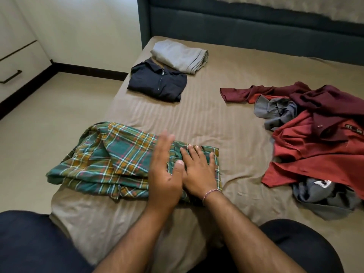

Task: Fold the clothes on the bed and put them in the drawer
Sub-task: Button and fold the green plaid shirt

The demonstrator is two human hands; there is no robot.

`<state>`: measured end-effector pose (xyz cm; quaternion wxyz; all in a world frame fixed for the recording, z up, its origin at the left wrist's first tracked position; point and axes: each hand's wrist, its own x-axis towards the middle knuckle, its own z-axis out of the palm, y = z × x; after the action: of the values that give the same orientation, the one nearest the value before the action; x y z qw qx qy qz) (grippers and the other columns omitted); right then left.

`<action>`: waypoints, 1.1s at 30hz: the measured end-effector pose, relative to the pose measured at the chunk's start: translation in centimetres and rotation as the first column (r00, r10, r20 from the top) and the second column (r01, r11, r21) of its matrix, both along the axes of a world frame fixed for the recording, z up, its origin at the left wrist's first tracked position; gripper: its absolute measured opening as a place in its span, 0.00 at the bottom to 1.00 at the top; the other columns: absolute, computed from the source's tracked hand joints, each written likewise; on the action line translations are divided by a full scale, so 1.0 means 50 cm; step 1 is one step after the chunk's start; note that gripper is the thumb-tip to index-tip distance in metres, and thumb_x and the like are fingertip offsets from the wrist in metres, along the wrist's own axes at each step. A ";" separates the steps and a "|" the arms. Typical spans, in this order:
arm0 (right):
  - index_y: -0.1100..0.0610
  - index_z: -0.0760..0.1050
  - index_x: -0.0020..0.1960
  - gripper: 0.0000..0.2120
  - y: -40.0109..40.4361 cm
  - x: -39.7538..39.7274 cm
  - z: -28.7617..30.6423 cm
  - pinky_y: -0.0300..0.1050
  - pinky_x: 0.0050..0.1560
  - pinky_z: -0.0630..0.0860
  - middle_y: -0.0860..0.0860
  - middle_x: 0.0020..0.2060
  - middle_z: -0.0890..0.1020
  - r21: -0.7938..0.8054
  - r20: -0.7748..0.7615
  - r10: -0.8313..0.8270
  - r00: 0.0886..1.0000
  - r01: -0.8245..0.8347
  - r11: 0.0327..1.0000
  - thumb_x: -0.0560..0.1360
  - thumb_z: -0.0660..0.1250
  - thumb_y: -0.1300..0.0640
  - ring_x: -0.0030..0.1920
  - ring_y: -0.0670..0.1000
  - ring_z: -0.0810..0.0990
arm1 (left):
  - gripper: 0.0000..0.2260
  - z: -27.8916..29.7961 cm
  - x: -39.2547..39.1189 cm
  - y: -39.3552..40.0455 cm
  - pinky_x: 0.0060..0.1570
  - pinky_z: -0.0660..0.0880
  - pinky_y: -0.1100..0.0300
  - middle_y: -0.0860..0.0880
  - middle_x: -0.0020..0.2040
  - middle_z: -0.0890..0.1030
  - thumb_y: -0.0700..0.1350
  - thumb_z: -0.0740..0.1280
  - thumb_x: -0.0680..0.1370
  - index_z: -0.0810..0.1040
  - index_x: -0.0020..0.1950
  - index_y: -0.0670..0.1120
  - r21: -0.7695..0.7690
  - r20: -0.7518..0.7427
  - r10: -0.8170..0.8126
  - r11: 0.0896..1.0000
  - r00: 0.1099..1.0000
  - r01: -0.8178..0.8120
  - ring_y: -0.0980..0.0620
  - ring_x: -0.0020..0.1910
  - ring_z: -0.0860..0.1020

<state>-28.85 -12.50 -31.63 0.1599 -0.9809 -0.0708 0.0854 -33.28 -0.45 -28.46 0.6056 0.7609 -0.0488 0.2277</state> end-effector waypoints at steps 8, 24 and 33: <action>0.50 0.78 0.59 0.15 -0.138 -0.004 0.048 0.53 0.61 0.79 0.50 0.55 0.81 0.656 -0.126 -0.752 0.647 0.623 0.426 0.72 0.68 0.56 0.54 0.53 0.81 | 0.33 -0.120 0.009 -0.016 0.82 0.45 0.40 0.53 0.86 0.44 0.63 0.48 0.83 0.50 0.86 0.52 0.868 -0.259 -0.053 0.426 0.965 0.256 0.54 0.84 0.38; 0.67 0.82 0.55 0.09 -0.210 0.011 0.084 0.55 0.49 0.84 0.62 0.44 0.88 0.643 -0.542 -0.425 0.725 0.684 0.346 0.76 0.74 0.65 0.44 0.61 0.88 | 0.30 -0.025 0.036 -0.061 0.82 0.40 0.49 0.54 0.85 0.53 0.59 0.56 0.82 0.59 0.84 0.53 0.315 -0.529 -0.318 0.787 0.787 0.530 0.58 0.84 0.46; 0.53 0.80 0.44 0.08 -0.315 -0.021 0.196 0.57 0.53 0.83 0.53 0.40 0.86 0.485 -0.023 -0.698 0.716 0.618 0.619 0.70 0.79 0.59 0.44 0.59 0.85 | 0.26 0.026 0.016 -0.093 0.78 0.51 0.62 0.54 0.83 0.62 0.50 0.64 0.85 0.63 0.83 0.52 0.271 -0.508 -0.389 0.775 0.769 0.571 0.57 0.83 0.56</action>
<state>-29.89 -28.26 -21.82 0.4004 -0.8739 0.2632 -0.0815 -32.47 -5.12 -27.18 0.4659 0.8612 -0.1602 -0.1253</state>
